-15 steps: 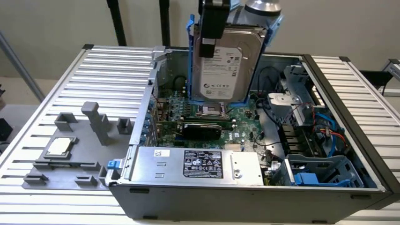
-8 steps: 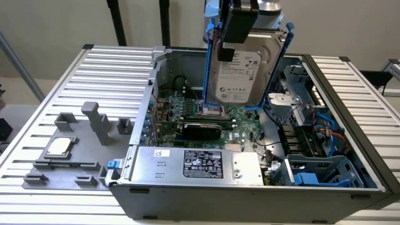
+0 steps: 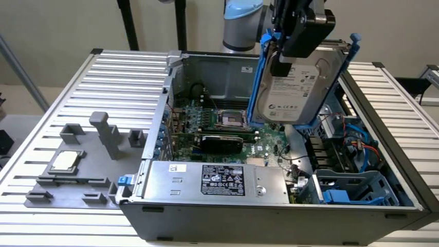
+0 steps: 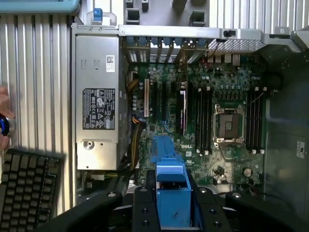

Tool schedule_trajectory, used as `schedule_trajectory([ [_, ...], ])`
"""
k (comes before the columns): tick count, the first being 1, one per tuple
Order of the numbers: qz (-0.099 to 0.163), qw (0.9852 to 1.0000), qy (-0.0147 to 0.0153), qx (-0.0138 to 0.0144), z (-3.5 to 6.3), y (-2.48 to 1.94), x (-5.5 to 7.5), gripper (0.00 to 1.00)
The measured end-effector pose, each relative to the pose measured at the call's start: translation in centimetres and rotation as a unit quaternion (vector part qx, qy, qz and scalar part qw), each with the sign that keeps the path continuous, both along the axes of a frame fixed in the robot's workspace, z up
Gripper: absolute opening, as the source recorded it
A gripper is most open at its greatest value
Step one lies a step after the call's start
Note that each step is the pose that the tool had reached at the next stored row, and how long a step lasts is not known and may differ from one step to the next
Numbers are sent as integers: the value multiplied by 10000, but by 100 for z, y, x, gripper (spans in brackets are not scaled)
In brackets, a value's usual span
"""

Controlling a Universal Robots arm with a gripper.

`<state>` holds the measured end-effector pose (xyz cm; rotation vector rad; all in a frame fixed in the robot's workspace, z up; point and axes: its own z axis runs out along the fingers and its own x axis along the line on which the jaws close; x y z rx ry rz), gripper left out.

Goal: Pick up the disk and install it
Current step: 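Pick up the disk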

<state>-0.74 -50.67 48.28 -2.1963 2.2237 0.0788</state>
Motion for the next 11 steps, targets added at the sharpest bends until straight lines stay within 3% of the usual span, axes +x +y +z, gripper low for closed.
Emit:
schedule_trajectory([
  [11, 0, 10000, 0, 0, -29, -306, 376, 33],
])
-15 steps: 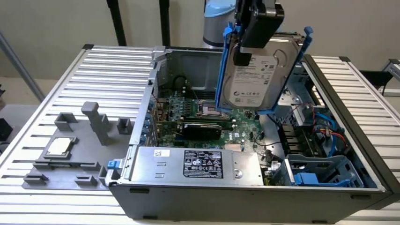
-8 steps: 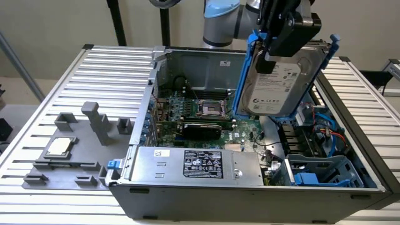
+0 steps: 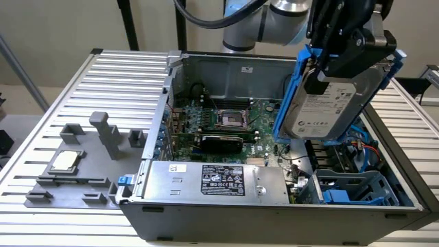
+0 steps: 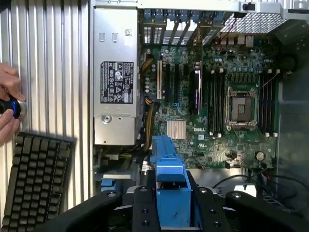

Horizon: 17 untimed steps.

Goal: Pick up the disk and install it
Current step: 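Pick up the disk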

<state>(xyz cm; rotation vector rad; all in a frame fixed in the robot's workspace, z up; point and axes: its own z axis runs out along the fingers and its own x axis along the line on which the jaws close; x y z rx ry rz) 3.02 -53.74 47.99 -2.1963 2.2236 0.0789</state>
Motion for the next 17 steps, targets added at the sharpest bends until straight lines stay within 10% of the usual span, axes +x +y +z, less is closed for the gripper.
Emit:
schedule_trajectory([
  [17, 0, 10000, 0, 0, -56, -504, 537, 33],
])
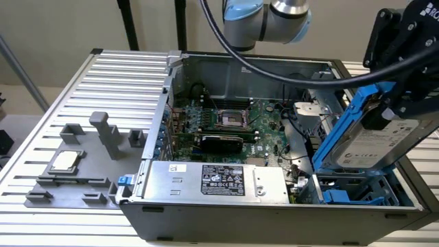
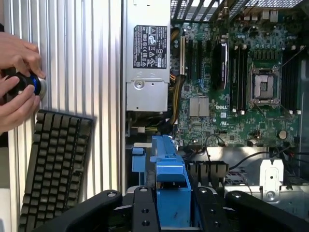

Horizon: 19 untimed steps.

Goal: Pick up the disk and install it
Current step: 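Pick up the disk, then insert the disk into the insertion slot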

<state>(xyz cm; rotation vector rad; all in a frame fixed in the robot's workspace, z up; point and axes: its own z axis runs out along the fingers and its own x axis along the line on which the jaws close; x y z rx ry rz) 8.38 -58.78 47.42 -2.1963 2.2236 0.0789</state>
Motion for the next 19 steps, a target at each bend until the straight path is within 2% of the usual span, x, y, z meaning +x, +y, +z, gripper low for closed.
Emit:
schedule_trajectory([
  [3, -1, 10000, 1, 0, -14, -50, 130, 33],
  [6, 0, 10000, 20, 0, -22, -54, 259, 33],
  [19, 0, 10000, 22, 0, -22, -54, 273, 33],
])
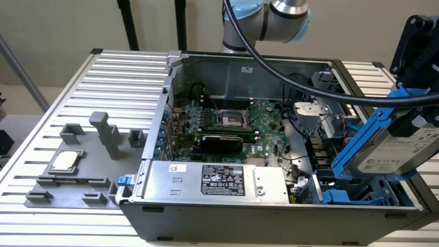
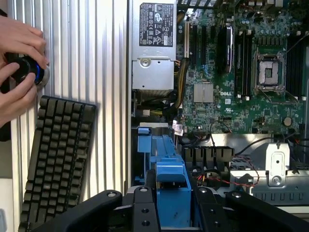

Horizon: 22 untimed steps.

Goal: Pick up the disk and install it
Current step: 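Insert the disk into the insertion slot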

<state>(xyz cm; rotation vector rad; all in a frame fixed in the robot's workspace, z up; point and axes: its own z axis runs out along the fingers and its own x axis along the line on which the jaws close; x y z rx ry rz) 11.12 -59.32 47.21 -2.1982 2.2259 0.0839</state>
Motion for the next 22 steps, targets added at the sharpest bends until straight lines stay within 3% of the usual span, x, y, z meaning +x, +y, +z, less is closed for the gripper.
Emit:
schedule_trajectory([
  [6, 0, 10000, -2, -1, -21, 8, -53, 33],
  [12, 4, 10000, -2, -1, -128, 43, -69, 33],
  [22, 4, 10000, -2, -3, -269, 48, -69, 33],
])
